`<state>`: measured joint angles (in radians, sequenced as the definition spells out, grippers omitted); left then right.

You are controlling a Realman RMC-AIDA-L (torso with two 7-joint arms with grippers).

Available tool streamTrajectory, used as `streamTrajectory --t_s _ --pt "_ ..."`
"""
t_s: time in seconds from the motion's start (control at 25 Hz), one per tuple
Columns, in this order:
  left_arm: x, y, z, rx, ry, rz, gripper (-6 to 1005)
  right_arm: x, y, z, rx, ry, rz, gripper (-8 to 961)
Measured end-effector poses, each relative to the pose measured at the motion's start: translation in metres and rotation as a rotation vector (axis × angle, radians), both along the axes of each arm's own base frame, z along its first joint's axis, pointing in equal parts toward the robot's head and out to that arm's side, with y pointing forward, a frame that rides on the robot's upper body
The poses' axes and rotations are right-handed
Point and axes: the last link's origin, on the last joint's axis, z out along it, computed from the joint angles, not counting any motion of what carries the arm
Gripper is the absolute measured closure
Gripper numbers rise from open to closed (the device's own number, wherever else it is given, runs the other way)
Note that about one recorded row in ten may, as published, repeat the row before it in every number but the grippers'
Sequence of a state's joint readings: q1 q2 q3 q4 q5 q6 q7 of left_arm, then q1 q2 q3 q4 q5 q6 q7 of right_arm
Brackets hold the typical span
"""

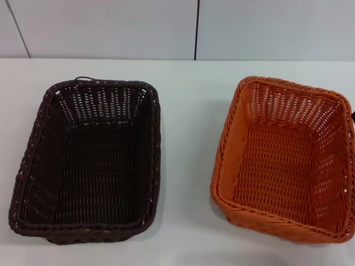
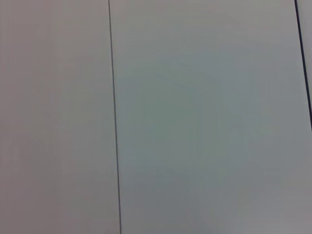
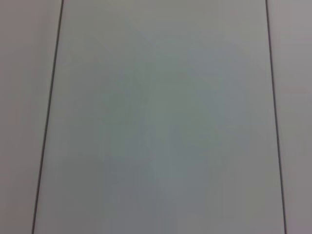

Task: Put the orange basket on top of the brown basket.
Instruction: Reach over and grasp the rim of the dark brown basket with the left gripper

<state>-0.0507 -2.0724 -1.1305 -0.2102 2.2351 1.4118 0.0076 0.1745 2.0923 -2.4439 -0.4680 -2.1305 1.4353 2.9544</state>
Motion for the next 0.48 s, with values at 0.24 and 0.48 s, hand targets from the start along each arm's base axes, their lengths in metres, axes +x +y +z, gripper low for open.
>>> streamTrajectory --t_s 0.24,0.48 --pt "0.001 0.001 0.0 0.002 0.0 -0.005 213 0.005 0.0 0.005 0.039 0.034 -0.039 177" --pt "0.001 -0.001 0.001 0.011 -0.003 -0.004 214 0.018 -0.005 0.015 0.108 0.082 -0.121 177"
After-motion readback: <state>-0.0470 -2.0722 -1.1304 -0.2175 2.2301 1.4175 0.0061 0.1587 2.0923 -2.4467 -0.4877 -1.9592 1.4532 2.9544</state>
